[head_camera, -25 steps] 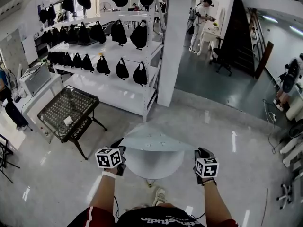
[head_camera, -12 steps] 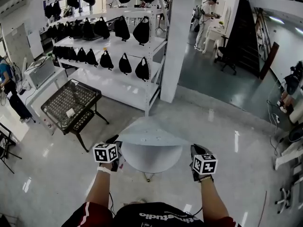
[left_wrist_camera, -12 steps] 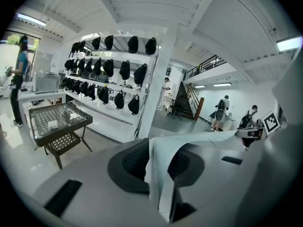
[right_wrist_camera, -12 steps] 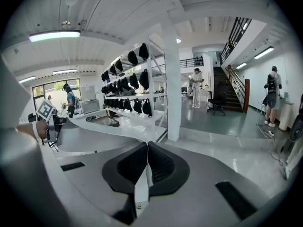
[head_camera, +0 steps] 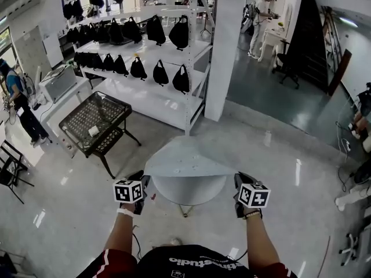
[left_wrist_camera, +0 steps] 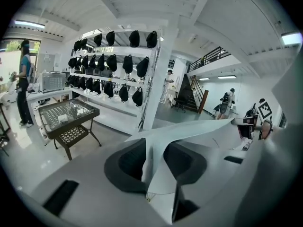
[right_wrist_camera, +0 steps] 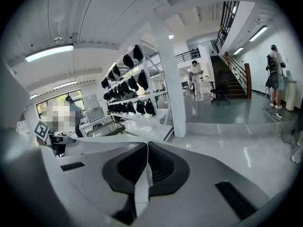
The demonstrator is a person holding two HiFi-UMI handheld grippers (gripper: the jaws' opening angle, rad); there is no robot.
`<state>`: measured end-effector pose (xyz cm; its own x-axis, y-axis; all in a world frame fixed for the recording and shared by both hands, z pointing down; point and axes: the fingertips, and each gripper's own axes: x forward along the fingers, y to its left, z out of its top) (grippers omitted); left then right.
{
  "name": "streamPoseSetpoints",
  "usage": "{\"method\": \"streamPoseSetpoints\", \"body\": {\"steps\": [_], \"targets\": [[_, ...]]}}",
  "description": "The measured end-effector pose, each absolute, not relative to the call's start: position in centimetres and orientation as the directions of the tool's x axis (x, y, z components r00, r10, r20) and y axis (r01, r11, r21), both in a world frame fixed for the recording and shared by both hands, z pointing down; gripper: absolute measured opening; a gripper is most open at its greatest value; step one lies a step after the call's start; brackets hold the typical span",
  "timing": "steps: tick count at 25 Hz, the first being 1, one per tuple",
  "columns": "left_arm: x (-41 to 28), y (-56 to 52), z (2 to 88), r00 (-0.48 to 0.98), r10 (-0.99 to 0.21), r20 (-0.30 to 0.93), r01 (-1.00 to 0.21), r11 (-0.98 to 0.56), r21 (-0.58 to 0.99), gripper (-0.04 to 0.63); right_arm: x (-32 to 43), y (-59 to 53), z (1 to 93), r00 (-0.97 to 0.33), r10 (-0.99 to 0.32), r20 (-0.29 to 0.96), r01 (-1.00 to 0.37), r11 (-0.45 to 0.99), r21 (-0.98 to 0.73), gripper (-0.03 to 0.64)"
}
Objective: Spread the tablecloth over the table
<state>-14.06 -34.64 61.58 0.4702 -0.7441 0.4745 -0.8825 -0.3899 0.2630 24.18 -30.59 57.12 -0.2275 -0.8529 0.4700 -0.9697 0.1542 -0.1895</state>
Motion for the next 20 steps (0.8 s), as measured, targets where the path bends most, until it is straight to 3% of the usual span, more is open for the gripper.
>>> {"method": "streamPoseSetpoints", "body": {"steps": [9, 14, 20], "targets": [[-15.4, -31.5, 61.7, 0.433, -0.781, 0.449, -0.899, -0.337, 0.281, 0.123, 23.9, -29.7, 58.3, -0.258, -0.84, 0.477, -0.961, 0.17, -0.219, 0.028], [-17.3, -31.0, 59.3, 0.358, -0.863, 0.356, -0.927, -0.282, 0.247, 0.094, 22.8, -29.1, 59.1, -0.299, -0.831, 0.469, -0.945, 0.187, -0.269, 0.028], [-17.6, -30.7, 57.4, 0.358, -0.881, 0.31, -0.922, -0.281, 0.267, 0.094, 20.5, -27.9, 61.4, -0.331, -0.803, 0.495, -0.931, 0.194, -0.308, 0.028]]}}
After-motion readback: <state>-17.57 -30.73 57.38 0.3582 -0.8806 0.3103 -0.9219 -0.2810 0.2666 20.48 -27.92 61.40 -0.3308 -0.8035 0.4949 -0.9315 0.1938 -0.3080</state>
